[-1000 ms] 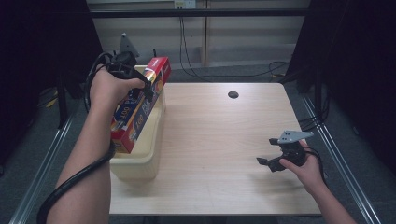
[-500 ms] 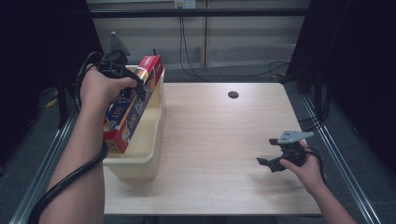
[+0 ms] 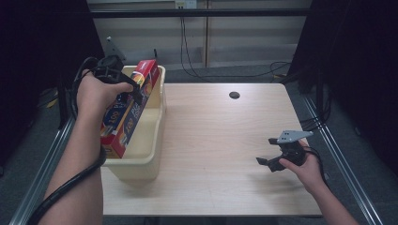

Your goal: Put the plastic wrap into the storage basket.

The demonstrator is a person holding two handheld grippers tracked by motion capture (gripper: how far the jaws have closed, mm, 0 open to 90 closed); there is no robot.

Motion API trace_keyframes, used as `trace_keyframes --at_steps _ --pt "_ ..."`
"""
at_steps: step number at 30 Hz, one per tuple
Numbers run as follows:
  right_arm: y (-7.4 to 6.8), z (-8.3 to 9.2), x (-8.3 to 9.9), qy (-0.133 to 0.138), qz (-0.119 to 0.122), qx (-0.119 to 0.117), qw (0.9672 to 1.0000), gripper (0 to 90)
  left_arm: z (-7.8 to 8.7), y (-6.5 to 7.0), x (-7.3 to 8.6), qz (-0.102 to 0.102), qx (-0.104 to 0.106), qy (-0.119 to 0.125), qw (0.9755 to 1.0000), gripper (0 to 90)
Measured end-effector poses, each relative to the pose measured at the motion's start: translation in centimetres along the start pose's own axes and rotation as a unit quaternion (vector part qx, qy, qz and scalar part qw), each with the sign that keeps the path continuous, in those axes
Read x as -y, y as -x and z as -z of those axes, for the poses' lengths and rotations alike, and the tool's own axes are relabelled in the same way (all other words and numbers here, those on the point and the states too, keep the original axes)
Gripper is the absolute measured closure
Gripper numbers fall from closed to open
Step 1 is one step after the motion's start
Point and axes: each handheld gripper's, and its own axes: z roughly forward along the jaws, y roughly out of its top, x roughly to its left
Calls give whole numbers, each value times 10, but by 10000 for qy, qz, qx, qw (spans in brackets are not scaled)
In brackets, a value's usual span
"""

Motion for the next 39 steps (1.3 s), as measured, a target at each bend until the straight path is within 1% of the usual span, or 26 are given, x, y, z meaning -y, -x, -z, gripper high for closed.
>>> trace_keyframes --at_steps 2,4,5,6,8,9,10,11,13,14,16,23,30,33,37,39 --pt "0 -1 0 18 -13 -11 10000 50 -1 -1 1 33 18 14 10000 406" --pt "1 -1 -1 11 -19 -43 10000 50 -2 -2 3 47 -13 0 10000 406" --pt "1 -2 -1 7 -15 -45 10000 50 -3 -3 3 17 -27 -10 10000 406" --pt "1 -2 -1 8 -17 -48 10000 50 -4 -3 4 63 -41 -16 10000 405" --pt "1 -2 -1 9 -17 -37 10000 50 -6 -4 5 54 -57 -22 10000 405" --pt "1 -2 -1 17 -1 -23 10000 50 -8 -5 6 40 -33 -32 10000 406" --pt "1 -2 -1 28 0 -35 10000 50 -9 -5 6 84 -32 -40 10000 405" --pt "1 -2 -2 28 -6 -33 10000 50 -10 -5 6 53 -45 -58 10000 405" --pt "0 -2 -2 23 -5 -41 10000 50 -13 -6 7 58 -54 -60 10000 405" --pt "0 -2 -2 22 -5 -46 10000 50 -14 -6 7 110 -36 -56 9999 405" --pt "0 -2 -2 25 19 -46 10000 50 -17 -7 8 81 -46 -82 9999 405" --pt "-1 -3 -2 19 12 -54 10000 51 -26 -12 14 168 -34 -157 9997 406" --pt "-1 -3 -2 32 16 -75 10000 51 -32 -16 16 201 -81 -175 9996 405" --pt "-1 -3 -2 24 32 -87 10000 51 -36 -17 17 208 -38 -192 9996 405" --pt "-2 -3 -2 18 21 -68 10000 51 -40 -17 18 214 -60 -212 9995 405" --pt "-2 -3 -2 27 36 -105 9999 51 -42 -18 19 226 -25 -244 9994 405"
